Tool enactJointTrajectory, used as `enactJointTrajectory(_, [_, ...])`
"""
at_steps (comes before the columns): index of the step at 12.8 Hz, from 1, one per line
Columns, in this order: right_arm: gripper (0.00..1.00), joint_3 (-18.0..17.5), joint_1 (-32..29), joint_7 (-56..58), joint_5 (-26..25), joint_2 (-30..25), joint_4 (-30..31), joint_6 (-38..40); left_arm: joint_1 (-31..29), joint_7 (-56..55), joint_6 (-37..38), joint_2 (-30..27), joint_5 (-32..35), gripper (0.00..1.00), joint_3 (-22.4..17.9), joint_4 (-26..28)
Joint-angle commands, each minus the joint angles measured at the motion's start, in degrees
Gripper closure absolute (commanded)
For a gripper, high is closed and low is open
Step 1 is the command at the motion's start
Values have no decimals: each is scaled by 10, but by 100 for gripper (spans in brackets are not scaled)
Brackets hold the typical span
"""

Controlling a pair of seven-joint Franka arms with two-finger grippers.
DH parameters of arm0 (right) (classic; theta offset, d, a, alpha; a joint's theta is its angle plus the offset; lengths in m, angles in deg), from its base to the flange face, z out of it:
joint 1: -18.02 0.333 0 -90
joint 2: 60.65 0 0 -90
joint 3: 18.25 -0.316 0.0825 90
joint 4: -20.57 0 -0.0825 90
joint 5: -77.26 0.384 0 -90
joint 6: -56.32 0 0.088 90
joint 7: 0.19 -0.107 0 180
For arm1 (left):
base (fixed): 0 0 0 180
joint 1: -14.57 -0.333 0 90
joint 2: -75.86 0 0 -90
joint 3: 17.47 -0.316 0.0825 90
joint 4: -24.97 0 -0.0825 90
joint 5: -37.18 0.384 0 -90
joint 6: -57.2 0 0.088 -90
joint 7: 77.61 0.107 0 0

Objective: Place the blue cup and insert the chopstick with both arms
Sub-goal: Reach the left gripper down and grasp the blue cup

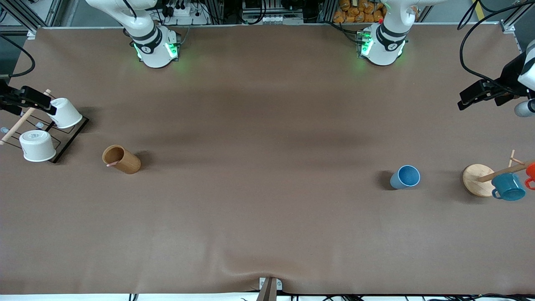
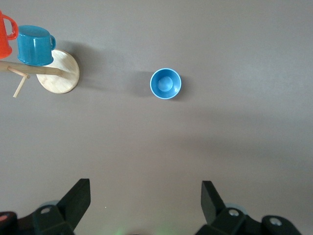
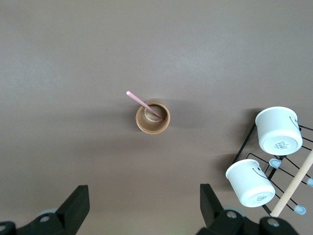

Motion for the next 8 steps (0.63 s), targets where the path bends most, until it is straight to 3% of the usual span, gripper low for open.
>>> enactJointTrajectory(1, [0,-8,-10,0,-6,-3,-5,8,-3,13,7,-4,-10,0,-1,-6])
enactJointTrajectory(8, [0,-8,-10,0,-6,-3,-5,8,-6,15,-2,25,-4,0,-1,-22])
